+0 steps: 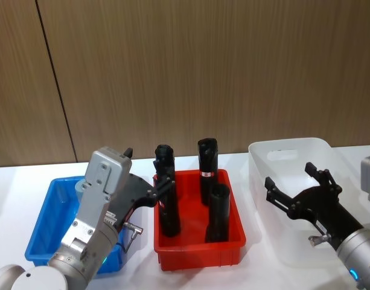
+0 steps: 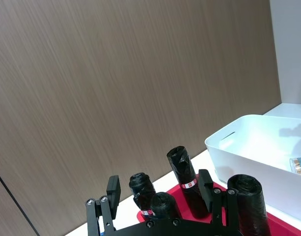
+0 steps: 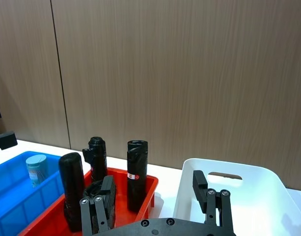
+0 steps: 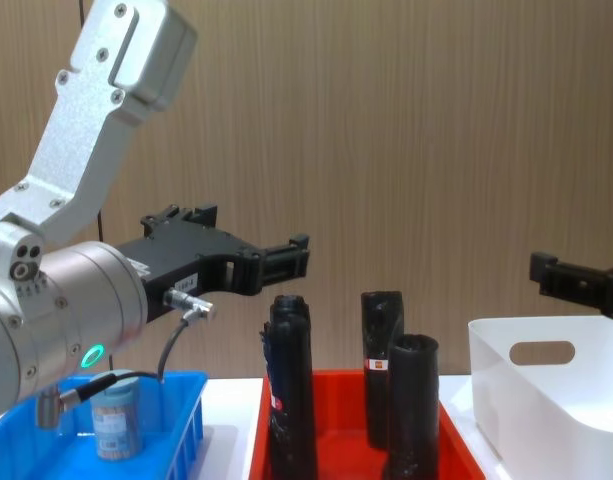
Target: Pick the cotton swabs from the blue box and place them into the white box.
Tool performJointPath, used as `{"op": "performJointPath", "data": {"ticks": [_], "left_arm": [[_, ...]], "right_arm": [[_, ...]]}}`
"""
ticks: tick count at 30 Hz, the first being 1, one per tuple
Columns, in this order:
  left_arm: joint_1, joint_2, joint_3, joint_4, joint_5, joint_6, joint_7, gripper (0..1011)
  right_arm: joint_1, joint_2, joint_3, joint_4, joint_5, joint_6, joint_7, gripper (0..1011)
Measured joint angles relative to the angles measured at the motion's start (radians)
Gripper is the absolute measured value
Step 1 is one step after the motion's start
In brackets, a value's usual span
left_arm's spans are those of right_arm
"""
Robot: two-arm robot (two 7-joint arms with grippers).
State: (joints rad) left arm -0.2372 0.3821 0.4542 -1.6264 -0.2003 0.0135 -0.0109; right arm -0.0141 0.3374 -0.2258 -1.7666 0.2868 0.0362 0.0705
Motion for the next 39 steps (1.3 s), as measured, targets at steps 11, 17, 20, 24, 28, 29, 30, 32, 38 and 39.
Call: {"op": "performJointPath", "data": {"ticks": [11, 17, 20, 24, 28, 29, 30, 32, 38, 39], "left_arm": [[0.000, 0.000, 0.000, 0.000, 0.000, 0.000, 0.000, 1004], [0.000, 0.000, 0.000, 0.000, 0.000, 0.000, 0.000, 1004], [0.000, 0.000, 0.000, 0.000, 0.000, 0.000, 0.000, 1004], [0.000, 0.000, 0.000, 0.000, 0.000, 0.000, 0.000, 1004], [0.000, 0.000, 0.000, 0.000, 0.000, 0.000, 0.000, 1004], [0.000, 0.000, 0.000, 0.000, 0.000, 0.000, 0.000, 1004], [0.000, 0.000, 0.000, 0.000, 0.000, 0.000, 0.000, 1004], [0.000, 0.000, 0.000, 0.000, 0.000, 0.000, 0.000, 1004], [0.000, 0.000, 0.000, 0.000, 0.000, 0.000, 0.000, 1004], [0.000, 0.000, 0.000, 0.000, 0.000, 0.000, 0.000, 1004]], "right_arm": [[0.017, 0.008, 0.002, 0.007, -0.001, 0.059, 0.068, 1002], [0.044, 0.012, 0.001, 0.023, -0.003, 0.118, 0.146, 1002], [0.061, 0.012, -0.001, 0.035, -0.008, 0.150, 0.188, 1002], [0.092, 0.008, -0.005, 0.061, -0.016, 0.189, 0.243, 1002], [0.129, -0.001, -0.011, 0.096, -0.028, 0.228, 0.300, 1002], [0.139, -0.004, -0.012, 0.104, -0.031, 0.234, 0.309, 1002], [0.153, -0.008, -0.014, 0.120, -0.036, 0.244, 0.326, 1001], [0.170, -0.013, -0.017, 0.138, -0.043, 0.257, 0.348, 1002], [0.235, -0.035, -0.029, 0.206, -0.074, 0.292, 0.414, 1001], [0.242, -0.038, -0.031, 0.214, -0.079, 0.295, 0.420, 1002]]}}
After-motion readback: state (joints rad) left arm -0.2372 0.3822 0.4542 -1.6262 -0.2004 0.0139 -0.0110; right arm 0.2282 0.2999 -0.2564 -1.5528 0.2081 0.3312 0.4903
